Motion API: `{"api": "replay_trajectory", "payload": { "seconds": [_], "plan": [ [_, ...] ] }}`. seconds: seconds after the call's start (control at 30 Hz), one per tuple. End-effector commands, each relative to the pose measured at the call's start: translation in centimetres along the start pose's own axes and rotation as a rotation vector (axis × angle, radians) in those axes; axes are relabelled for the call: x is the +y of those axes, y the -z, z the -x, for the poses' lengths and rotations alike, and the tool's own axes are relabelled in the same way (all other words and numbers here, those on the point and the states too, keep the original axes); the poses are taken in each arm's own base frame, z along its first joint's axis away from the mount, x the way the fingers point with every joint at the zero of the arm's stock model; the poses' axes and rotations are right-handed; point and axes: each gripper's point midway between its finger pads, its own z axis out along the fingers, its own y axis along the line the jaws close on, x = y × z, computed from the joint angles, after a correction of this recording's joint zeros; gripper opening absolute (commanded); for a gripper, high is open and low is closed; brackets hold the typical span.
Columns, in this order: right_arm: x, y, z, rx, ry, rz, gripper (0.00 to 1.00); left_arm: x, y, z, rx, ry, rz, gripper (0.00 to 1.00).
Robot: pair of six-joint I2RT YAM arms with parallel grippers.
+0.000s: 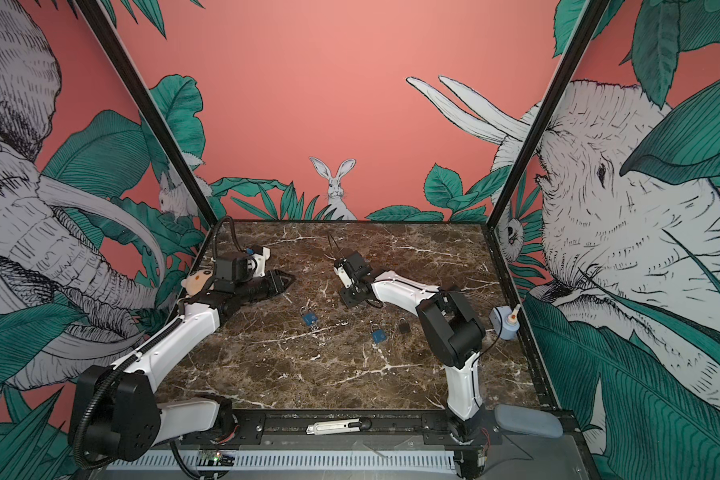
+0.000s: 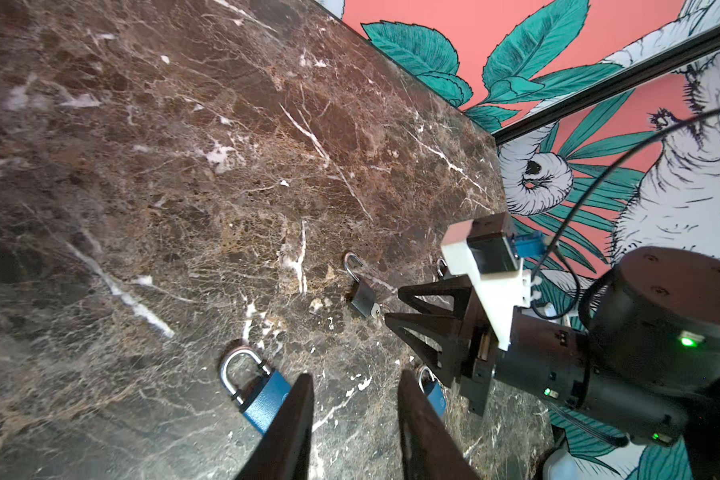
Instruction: Lock with the key
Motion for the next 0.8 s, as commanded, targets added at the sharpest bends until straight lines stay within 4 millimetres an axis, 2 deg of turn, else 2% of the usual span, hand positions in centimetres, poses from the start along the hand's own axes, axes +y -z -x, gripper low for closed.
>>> {"api": "replay_trajectory", "payload": {
  "seconds": [0.0, 0.27, 0.77],
  "plan": [
    [-0.2, -0.5, 0.4, 0.019, 0.072, -0.035, 0.38, 0.5, 0.4, -0.7, 0.022, 0.017, -0.001, 0.36],
    [-0.1, -2.4, 0.2, 0.066, 0.107, -0.029, 0.40, 1.0, 0.4, -0.7, 0.027, 0.029, 0.003, 0.36],
    [0.7, -4.2, -0.9, 0.113, 0.156, -0.044, 0.41, 1.3, 0.3, -0.8, 0.029, 0.042, -0.009, 0.37]
  ]
}}
